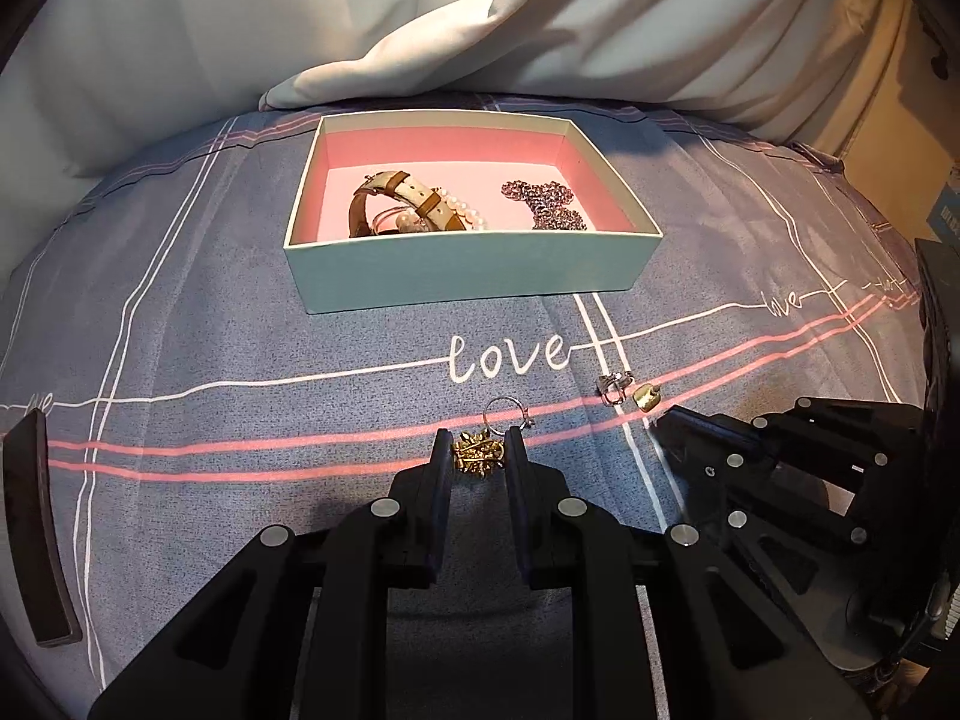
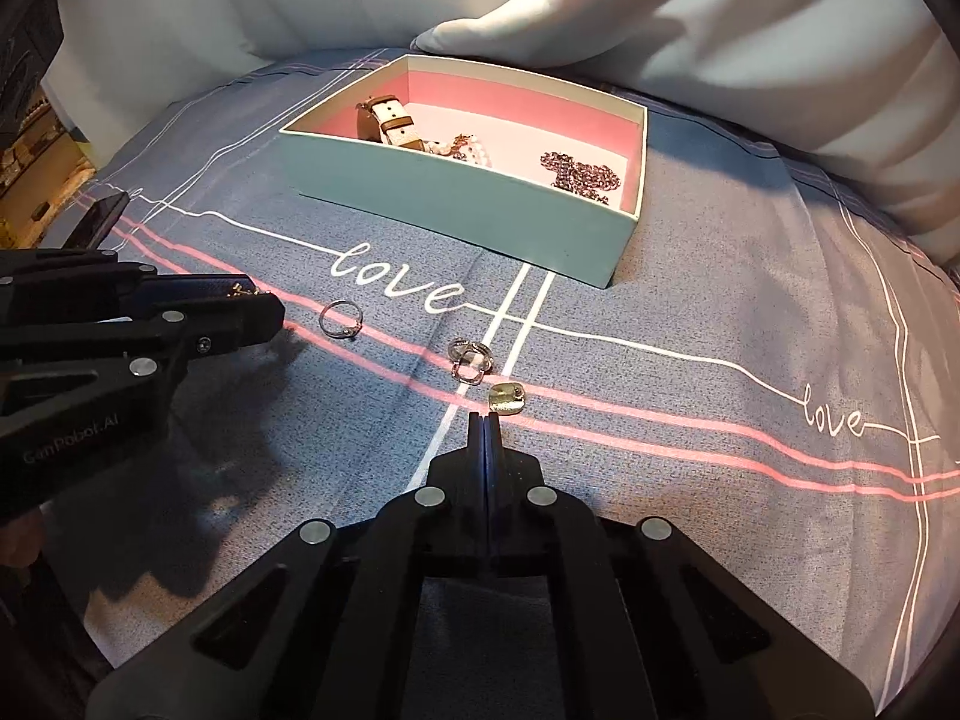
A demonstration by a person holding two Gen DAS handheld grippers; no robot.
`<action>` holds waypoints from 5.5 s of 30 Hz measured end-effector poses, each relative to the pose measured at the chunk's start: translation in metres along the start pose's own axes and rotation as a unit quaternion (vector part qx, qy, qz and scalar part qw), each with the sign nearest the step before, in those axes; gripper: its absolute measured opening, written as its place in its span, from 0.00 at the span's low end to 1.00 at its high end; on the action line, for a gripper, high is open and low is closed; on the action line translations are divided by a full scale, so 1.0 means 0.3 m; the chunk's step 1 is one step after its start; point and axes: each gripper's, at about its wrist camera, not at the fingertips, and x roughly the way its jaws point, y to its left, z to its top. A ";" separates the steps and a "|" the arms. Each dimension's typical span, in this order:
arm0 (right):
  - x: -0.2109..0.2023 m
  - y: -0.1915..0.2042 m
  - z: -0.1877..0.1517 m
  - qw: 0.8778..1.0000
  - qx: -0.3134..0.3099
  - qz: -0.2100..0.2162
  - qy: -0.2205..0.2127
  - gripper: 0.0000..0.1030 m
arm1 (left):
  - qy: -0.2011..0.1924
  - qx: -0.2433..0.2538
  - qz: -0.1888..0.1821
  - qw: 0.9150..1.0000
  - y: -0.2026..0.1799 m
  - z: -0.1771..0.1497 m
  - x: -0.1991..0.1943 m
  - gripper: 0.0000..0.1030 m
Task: Organize jewelry
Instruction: 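Grasp the gold flower charm with the left tool while the right tool grasps a gold charm, then carry both charms over the box and open both tools, then move both tools back and grasp the square gold charm with the right tool, then carry the square gold charm into the box and open the right tool, then grasp the silver ring with the left tool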
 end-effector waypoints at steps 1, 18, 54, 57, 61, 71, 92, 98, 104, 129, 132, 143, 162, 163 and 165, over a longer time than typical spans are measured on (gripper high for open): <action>-0.010 -0.002 0.014 1.000 0.003 0.006 -0.004 0.01 | -0.004 0.002 -0.001 1.000 -0.002 0.012 -0.007 0.17; -0.071 -0.083 0.466 0.996 0.004 -0.022 -0.084 0.01 | -0.056 -0.036 0.013 0.998 0.065 0.483 -0.025 0.17; -0.039 -0.143 0.310 0.997 0.025 -0.045 -0.057 0.73 | -0.055 -0.050 0.000 0.997 0.109 0.359 -0.066 0.76; -0.041 -0.138 0.227 0.998 0.028 -0.037 -0.045 0.73 | -0.040 -0.035 0.007 0.999 0.090 0.259 -0.046 0.76; 0.007 -0.115 0.104 0.999 0.024 -0.026 -0.007 0.73 | -0.015 -0.034 -0.004 0.999 0.072 0.120 -0.004 0.76; 0.080 -0.055 -0.006 1.000 -0.009 -0.020 0.000 0.68 | 0.025 0.011 0.022 0.999 0.007 -0.020 0.103 0.69; 0.017 -0.011 0.005 1.000 -0.008 0.001 -0.012 0.14 | 0.011 0.018 -0.003 1.000 0.000 0.025 0.071 0.04; -0.028 -0.010 0.061 0.999 -0.006 0.002 -0.033 0.14 | -0.002 0.016 -0.008 1.000 -0.004 0.078 0.043 0.04; -0.087 -0.033 0.198 0.998 -0.004 0.001 -0.066 0.14 | -0.029 -0.001 -0.009 1.000 0.020 0.192 -0.005 0.04; 0.096 -0.095 0.493 0.999 0.007 -0.023 -0.033 0.14 | -0.007 -0.042 0.004 0.999 0.114 0.510 0.150 0.04; 0.110 -0.098 0.491 0.999 0.007 -0.025 -0.028 0.14 | -0.006 -0.047 0.003 0.999 0.126 0.509 0.158 0.04; 0.141 -0.098 0.484 1.000 0.011 -0.025 -0.012 0.14 | 0.003 -0.050 0.015 0.999 0.136 0.513 0.186 0.04; -0.027 -0.108 0.127 0.999 0.022 -0.043 -0.020 0.71 | -0.043 -0.007 -0.001 0.999 0.074 0.189 -0.005 0.69; -0.022 -0.105 0.089 0.999 0.023 -0.038 -0.012 0.71 | -0.035 -0.001 -0.001 0.999 0.062 0.156 0.009 0.69; -0.006 -0.095 0.025 0.999 0.026 -0.029 0.003 0.71 | -0.018 0.013 -0.001 1.000 0.038 0.100 0.041 0.69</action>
